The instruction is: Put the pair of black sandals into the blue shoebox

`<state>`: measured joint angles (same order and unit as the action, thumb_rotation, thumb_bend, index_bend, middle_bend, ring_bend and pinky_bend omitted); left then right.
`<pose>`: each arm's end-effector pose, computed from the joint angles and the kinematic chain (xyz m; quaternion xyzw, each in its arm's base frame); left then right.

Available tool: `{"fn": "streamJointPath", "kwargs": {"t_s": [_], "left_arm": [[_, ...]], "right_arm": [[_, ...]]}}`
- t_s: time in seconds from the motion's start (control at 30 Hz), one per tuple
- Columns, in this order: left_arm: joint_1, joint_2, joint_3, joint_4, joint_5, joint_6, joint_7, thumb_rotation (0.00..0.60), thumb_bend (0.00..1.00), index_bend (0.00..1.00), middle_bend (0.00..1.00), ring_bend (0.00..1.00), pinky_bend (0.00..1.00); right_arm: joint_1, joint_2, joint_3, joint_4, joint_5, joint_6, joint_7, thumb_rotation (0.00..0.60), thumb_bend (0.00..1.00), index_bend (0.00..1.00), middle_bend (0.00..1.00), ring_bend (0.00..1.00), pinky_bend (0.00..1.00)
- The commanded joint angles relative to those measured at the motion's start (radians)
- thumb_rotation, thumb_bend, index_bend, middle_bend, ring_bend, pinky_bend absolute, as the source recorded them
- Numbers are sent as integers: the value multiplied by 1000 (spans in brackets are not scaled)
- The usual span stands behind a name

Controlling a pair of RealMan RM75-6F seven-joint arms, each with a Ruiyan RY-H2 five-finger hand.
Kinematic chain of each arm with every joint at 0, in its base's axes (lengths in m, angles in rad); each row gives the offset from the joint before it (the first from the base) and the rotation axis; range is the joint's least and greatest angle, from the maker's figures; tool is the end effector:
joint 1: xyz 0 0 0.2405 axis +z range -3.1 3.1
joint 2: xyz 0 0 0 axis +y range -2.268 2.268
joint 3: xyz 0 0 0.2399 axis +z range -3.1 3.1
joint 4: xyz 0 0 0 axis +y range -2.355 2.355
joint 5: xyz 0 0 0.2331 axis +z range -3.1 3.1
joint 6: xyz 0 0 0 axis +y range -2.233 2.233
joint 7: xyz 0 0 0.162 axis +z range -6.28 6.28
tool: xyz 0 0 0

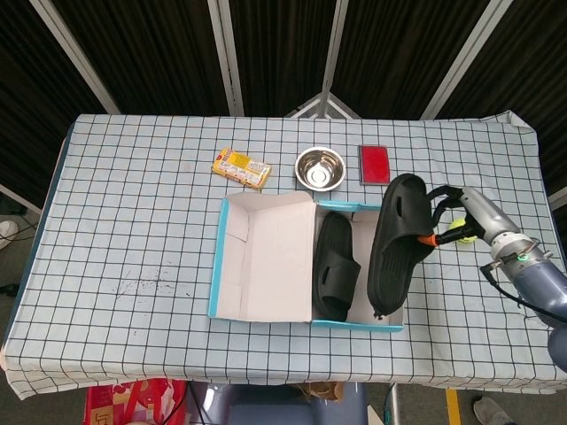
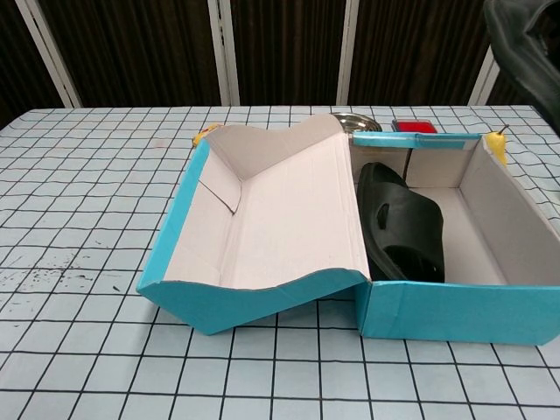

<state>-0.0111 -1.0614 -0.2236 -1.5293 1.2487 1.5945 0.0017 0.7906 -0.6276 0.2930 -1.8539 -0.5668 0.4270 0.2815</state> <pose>-0.3515 0.2040 0.2237 -0.4574 -0.3263 -0.3696 0.7401 -0.1767 -0.3841 0.1844 0.5158 -0.6748 0.3484 0.3966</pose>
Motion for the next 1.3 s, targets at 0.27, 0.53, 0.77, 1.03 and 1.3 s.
{"fn": "streamJointPath", "kwargs": {"t_s": [0.27,0.53,0.77,1.03,1.3], "left_arm": [[-4,-5,-2,5,-7,-8,8,600,503,159,33,0,117],[-2,-3,-6,12,-12,-9,-7,600,503,159,32,0,117],[-1,-2,-8,15,-13,-10,-16,600,504,159,32,0,117],[0,-2,-9,16,-14,-7,-16,600,503,159,33,0,117],[0,-3,-9,14,-16,-6,-7,600,503,159,33,0,117]], "right_arm": [[50,-134,-55,57,-5,20,-39,600,507,695,568,248,0],[125,-164,-114,96,57,-42,-53,600,511,695,568,252,0],[184,-182,-155,102,96,-46,-65,600,514,705,568,252,0],[126,-288,-102,95,-32,203,-63,600,518,734,568,253,0],[11,-419,-39,184,-309,333,55,600,518,740,568,253,0]]}}
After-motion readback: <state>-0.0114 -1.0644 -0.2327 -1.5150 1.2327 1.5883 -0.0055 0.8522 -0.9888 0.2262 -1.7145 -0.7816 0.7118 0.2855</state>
